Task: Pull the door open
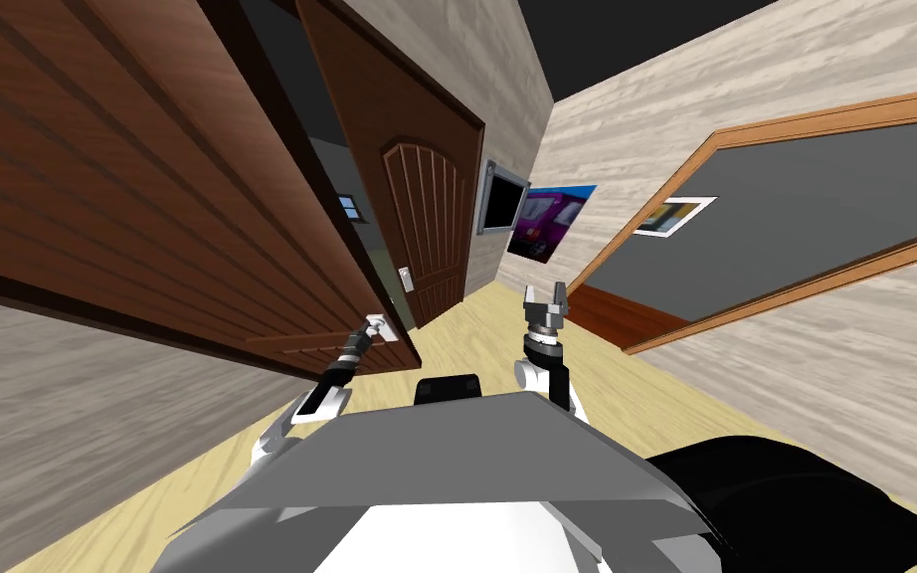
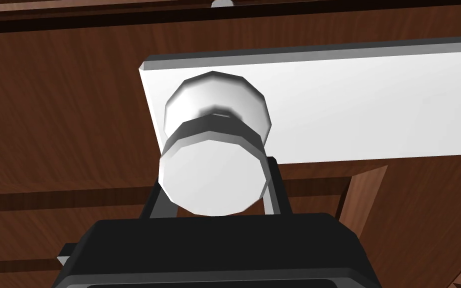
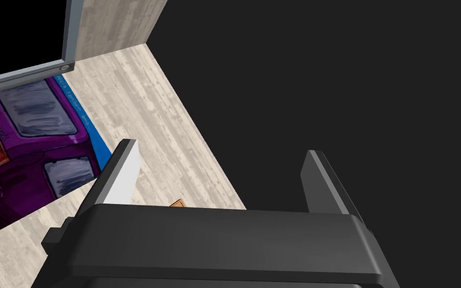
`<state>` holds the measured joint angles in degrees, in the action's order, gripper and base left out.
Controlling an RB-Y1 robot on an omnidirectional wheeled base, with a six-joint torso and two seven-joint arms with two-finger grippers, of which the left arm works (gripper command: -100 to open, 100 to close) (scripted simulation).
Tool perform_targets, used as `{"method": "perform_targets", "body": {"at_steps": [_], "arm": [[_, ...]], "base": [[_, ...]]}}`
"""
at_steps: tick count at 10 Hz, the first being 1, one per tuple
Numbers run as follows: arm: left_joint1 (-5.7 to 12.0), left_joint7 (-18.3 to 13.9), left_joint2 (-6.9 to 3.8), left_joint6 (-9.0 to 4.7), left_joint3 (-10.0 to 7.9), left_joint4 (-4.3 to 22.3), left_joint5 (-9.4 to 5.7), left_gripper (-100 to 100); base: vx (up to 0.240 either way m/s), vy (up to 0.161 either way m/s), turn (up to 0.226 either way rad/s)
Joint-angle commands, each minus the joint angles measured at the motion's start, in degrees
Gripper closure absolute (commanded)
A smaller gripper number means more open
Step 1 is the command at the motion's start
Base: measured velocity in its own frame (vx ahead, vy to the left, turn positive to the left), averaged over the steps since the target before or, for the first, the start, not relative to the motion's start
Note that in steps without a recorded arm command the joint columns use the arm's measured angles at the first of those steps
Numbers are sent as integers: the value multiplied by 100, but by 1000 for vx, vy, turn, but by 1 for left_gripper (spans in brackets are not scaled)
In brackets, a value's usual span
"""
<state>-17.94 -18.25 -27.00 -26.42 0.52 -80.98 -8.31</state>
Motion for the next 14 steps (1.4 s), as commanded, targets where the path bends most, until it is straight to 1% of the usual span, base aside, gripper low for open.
{"method": "perform_targets", "body": {"at_steps": [1,2,3,5,6,7,8,14], "arm": [[-114,-69,-71,-118,109,-59,9,100],[-206,-146,-175,-237,167,-82,0,100],[-267,-197,-244,-315,205,-97,-6,100],[-418,-323,-414,-509,299,-135,-20,100],[-366,-272,-383,-438,218,-111,-24,100],[-455,-351,-480,-577,281,-81,-19,100],[-471,-371,-506,-613,295,-77,-18,100],[-701,-636,-862,-1105,488,-32,-3,100]], "base": [[-246,95,-161],[-264,118,-180],[-238,101,-172],[-277,91,-163],[-130,39,-15],[-154,55,-124],[-214,71,-157],[-193,86,-140]]}}
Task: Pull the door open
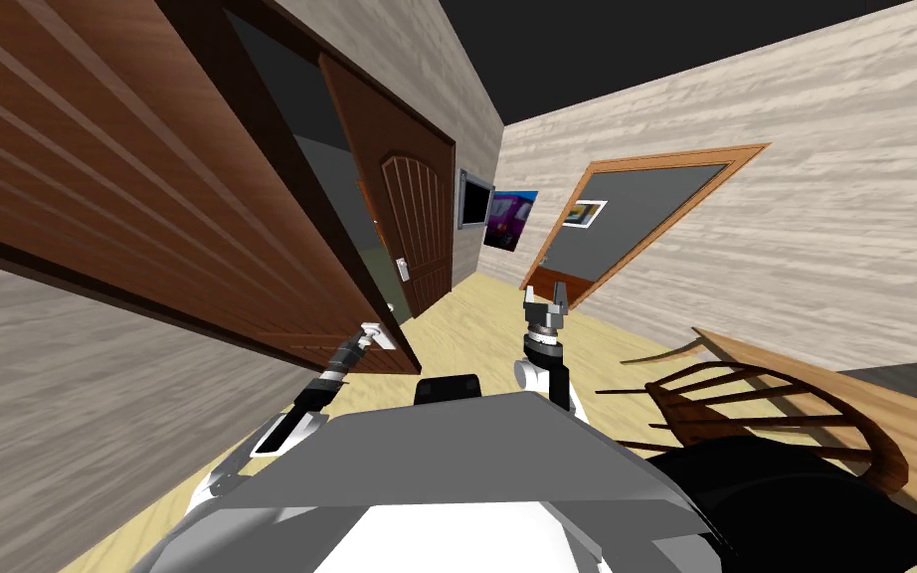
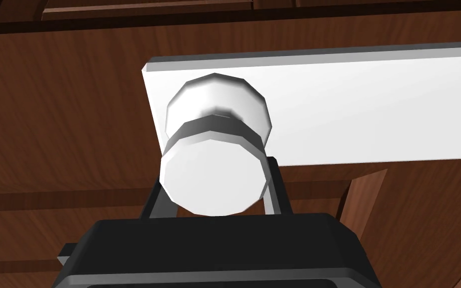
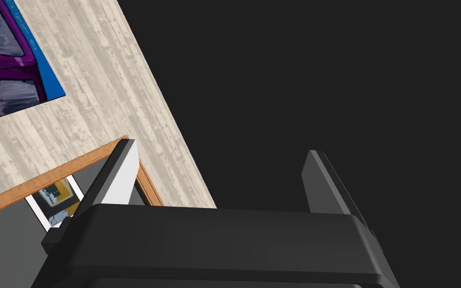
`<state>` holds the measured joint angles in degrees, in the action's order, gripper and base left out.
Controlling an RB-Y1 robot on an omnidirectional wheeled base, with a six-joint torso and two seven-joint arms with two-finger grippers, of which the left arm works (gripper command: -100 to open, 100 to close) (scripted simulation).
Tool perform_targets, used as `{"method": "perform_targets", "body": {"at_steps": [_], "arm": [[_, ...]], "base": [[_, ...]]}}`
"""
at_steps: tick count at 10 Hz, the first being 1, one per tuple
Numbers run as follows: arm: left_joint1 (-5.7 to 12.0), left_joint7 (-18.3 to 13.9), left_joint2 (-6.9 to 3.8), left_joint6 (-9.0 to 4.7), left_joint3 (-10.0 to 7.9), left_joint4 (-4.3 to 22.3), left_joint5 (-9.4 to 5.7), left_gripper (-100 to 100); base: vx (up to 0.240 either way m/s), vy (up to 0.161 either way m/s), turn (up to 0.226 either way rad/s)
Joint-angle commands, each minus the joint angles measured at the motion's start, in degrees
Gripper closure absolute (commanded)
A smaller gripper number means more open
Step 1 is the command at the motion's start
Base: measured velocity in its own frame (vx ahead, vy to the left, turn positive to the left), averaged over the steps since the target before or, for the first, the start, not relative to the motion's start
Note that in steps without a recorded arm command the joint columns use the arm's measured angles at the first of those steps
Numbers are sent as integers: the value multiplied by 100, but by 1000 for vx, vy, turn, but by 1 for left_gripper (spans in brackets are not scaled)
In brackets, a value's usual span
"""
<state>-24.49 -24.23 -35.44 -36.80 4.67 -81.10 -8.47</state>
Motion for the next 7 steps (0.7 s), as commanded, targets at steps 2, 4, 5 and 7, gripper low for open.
{"method": "perform_targets", "body": {"at_steps": [2,4,5,7], "arm": [[-104,-104,-108,-191,121,-9,18,100],[-94,-137,-175,-242,103,67,15,100],[-100,-150,-191,-271,113,76,17,100],[-129,-209,-268,-404,160,120,30,100]], "base": [[-215,95,-102],[-132,33,-59],[-206,70,-166],[-183,90,-150]]}}
